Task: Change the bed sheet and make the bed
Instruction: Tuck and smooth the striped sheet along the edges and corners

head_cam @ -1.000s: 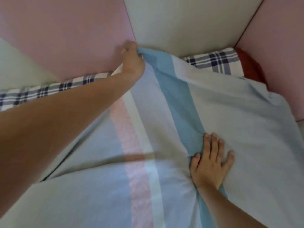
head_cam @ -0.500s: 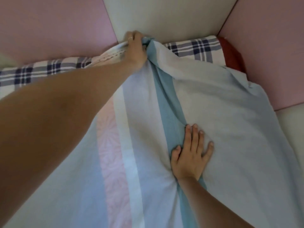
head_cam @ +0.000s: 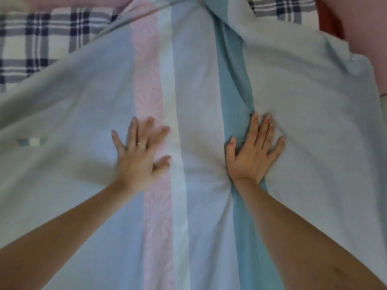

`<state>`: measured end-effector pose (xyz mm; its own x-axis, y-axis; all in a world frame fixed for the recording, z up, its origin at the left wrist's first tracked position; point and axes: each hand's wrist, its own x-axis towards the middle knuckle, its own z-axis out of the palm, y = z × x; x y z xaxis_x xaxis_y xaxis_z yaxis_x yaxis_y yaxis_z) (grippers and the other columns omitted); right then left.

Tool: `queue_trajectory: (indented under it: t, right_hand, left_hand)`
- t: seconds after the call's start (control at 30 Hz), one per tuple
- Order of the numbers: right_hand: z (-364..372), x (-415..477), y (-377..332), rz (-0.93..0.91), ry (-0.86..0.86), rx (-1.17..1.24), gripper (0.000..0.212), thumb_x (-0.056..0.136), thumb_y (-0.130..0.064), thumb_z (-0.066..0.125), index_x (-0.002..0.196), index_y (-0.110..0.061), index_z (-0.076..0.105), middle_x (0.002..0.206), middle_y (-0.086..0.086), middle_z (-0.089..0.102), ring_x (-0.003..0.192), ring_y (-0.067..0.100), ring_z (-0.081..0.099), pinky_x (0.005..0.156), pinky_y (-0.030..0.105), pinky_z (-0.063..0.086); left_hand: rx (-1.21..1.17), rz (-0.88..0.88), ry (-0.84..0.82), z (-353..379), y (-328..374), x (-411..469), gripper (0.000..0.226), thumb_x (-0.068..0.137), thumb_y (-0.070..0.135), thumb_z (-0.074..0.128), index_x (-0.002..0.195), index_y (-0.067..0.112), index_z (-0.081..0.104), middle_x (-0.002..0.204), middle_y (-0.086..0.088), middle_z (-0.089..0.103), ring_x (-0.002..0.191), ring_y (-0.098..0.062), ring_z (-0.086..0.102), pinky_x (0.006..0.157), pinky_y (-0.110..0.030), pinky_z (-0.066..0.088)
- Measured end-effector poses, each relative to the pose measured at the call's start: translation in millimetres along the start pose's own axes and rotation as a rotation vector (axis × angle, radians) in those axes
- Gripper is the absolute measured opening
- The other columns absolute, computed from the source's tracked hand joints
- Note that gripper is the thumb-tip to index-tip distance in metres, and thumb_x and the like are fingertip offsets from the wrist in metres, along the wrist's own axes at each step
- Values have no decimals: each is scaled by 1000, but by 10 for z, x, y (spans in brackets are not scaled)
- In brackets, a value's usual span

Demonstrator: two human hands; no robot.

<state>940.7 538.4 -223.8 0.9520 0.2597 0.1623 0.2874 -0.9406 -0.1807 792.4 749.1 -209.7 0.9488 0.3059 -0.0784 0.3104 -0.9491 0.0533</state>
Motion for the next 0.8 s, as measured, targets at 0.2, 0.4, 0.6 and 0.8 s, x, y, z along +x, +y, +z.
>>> queue_trajectory:
  t: [0.2, 0.4, 0.6, 0.8]
  right_hand:
    - [-13, -8, -8, -238, 30, -41, 72, 86, -55, 37, 149, -23, 27, 154, 12, 29, 139, 33, 33, 113, 57, 9]
    - [-130, 909, 159, -1574, -200, -215, 60, 94, -52, 32, 150, -33, 23, 157, -4, 25, 145, 22, 20, 111, 64, 9]
    - [-224, 2337, -13, -260, -237, -361, 61, 95, -57, 12, 150, -38, -7, 160, -8, -9, 146, 36, -5, 105, 74, -3]
    - [-305, 1952, -717, -610, -94, -77, 66, 95, -45, 34, 153, -23, 12, 159, 14, 13, 145, 40, 10, 108, 71, 3]
  left_hand:
    - [-58, -427, -32, -13, -151, 705, 81, 78, 72, 29, 149, 44, 3, 160, 10, -8, 145, -35, -12, 97, -80, -2]
    - [-59, -354, 124, 69, -257, 699, 75, 80, 56, 33, 149, 32, 23, 159, 2, 14, 145, -40, 6, 98, -80, 1]
    - [-80, -346, 156, 88, -238, 659, 74, 78, 53, 39, 148, 30, 29, 158, 3, 20, 145, -38, 11, 101, -77, 3]
    - [-64, -332, 148, 28, -253, 703, 74, 78, 52, 42, 147, 27, 33, 156, 1, 24, 143, -40, 16, 103, -76, 4]
